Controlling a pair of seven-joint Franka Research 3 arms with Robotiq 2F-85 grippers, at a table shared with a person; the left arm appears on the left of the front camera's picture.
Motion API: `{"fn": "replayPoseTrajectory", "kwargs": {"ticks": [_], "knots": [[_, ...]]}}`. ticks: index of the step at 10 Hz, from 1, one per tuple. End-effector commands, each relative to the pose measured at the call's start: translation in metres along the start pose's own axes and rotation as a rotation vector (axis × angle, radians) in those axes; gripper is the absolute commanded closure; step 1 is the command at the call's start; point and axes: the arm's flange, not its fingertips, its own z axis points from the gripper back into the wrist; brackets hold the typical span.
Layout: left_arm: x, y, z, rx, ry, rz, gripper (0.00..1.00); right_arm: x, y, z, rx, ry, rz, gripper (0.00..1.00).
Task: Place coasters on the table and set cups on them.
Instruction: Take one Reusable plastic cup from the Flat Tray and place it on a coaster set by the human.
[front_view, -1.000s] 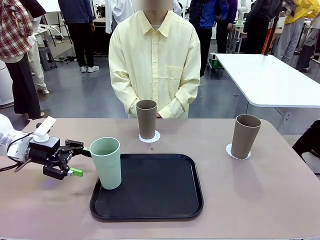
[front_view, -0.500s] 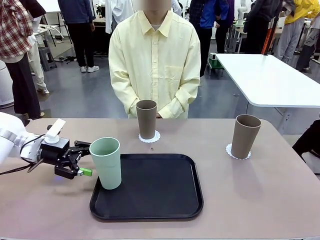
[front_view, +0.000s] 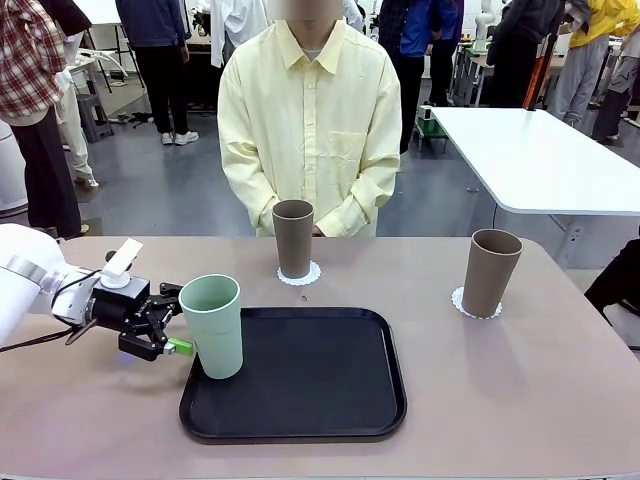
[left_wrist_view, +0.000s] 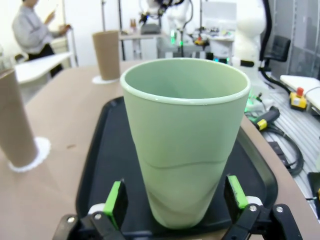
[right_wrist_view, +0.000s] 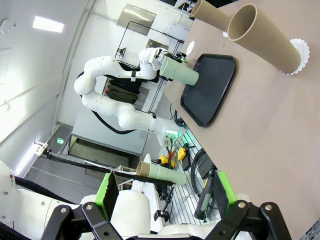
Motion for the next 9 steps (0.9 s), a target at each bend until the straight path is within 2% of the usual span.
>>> {"fn": "replayPoseTrajectory", "kwargs": {"ticks": [1,9], "knots": [[0.001,0.002,-0.009,0.01,0.002,-0.011,0.0,0.0,0.001,0.0,0.002,0.001,-0.007,0.0],[-0.008,0.013,-0.05,-0.048,-0.023,-0.021,0.0,0.0,0.001,0.0,0.002,0.001,-0.007,0.0]]}}
